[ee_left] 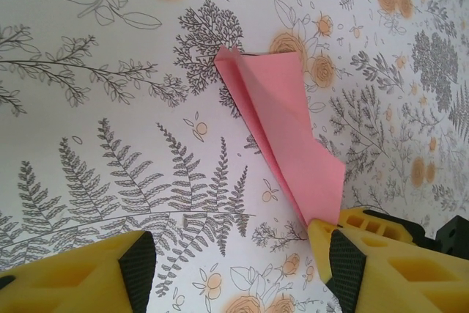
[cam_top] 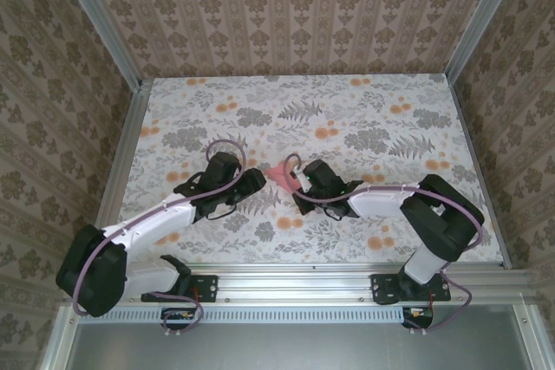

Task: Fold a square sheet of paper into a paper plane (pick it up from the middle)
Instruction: Fold the wing for the fifth time at the center of the table.

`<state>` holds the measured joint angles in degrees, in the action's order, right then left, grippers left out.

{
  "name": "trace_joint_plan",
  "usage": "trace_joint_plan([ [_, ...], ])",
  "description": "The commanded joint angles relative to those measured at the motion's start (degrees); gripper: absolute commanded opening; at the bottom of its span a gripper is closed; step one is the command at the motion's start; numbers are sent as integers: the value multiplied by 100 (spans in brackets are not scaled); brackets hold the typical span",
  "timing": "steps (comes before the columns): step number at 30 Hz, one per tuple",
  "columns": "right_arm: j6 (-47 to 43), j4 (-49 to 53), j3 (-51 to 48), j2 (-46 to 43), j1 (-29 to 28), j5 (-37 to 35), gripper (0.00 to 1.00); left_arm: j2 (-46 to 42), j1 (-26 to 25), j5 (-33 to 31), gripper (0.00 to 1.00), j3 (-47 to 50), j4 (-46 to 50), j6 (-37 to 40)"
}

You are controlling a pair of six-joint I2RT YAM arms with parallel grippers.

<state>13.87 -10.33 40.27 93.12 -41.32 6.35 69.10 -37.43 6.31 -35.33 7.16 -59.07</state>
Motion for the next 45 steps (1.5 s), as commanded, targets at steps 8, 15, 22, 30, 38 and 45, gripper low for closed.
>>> trace_joint_plan([
  [8, 1904, -1767, -622, 260, 580, 2013, 0, 998, -452, 432, 61, -749, -567, 443],
  [15, 2511, -2219, -711, 536, 896, 2365, 0, 1885, -532, 670, 50, -1241, -1065, 580],
  [22, 2900, -2605, -864, 664, 1073, 2467, 0, 2562, -538, 758, 49, -1581, -1479, 700],
  [30, 2858, -2598, -942, 646, 1073, 2377, 0, 3130, -529, 789, 49, -1865, -1594, 858],
  [38, 2792, -2403, -960, 602, 1073, 2189, 1, 3464, -530, 813, 49, -1888, -1700, 858],
  [45, 2738, -2062, -939, 480, 1073, 2009, 17, 3664, -529, 776, 48, -1907, -1672, 909],
])
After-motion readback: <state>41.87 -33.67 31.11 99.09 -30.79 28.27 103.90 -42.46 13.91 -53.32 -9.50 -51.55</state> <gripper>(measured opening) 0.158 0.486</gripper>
